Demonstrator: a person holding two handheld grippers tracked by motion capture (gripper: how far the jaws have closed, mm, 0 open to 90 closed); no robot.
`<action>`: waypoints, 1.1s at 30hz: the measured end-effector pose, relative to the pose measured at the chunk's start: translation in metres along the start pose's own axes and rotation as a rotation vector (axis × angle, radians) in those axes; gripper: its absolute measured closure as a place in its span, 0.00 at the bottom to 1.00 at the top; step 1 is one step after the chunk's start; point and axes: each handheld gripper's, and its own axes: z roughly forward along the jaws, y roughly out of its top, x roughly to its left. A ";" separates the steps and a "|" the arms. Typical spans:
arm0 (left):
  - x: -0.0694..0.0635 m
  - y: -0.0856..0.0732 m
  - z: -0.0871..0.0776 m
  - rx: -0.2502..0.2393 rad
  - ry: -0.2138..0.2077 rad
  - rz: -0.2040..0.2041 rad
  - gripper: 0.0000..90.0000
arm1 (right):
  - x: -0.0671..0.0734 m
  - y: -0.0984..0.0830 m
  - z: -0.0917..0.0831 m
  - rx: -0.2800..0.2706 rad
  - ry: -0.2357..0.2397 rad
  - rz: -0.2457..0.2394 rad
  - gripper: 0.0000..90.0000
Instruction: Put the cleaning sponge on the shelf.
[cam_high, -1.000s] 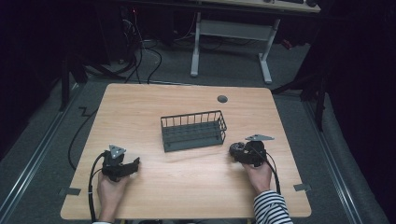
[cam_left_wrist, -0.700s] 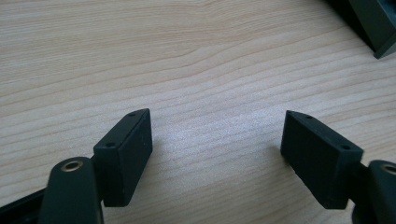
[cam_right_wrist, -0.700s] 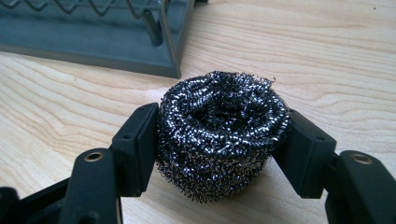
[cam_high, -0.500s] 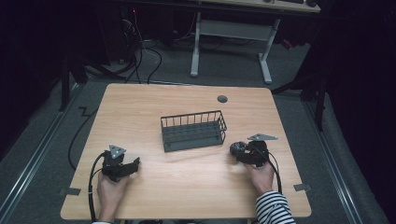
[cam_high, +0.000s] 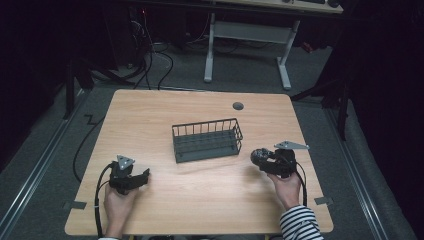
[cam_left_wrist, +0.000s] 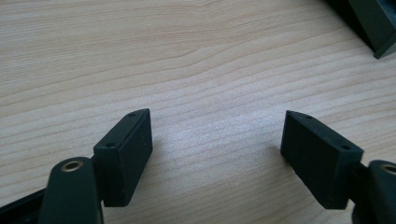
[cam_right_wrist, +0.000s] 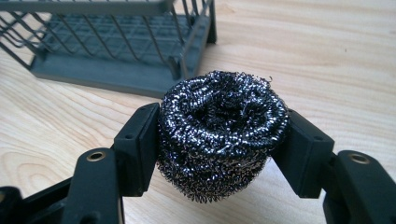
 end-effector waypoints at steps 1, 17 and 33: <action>0.000 0.000 0.000 0.000 0.000 0.000 0.28 | 0.000 0.000 0.000 0.000 0.000 0.000 0.41; 0.000 0.000 0.000 0.000 0.002 0.001 0.28 | 0.015 0.036 -0.026 -0.055 0.070 -0.073 0.41; 0.000 0.000 0.000 0.000 0.002 0.000 0.28 | 0.035 0.073 -0.018 -0.067 0.124 -0.146 0.41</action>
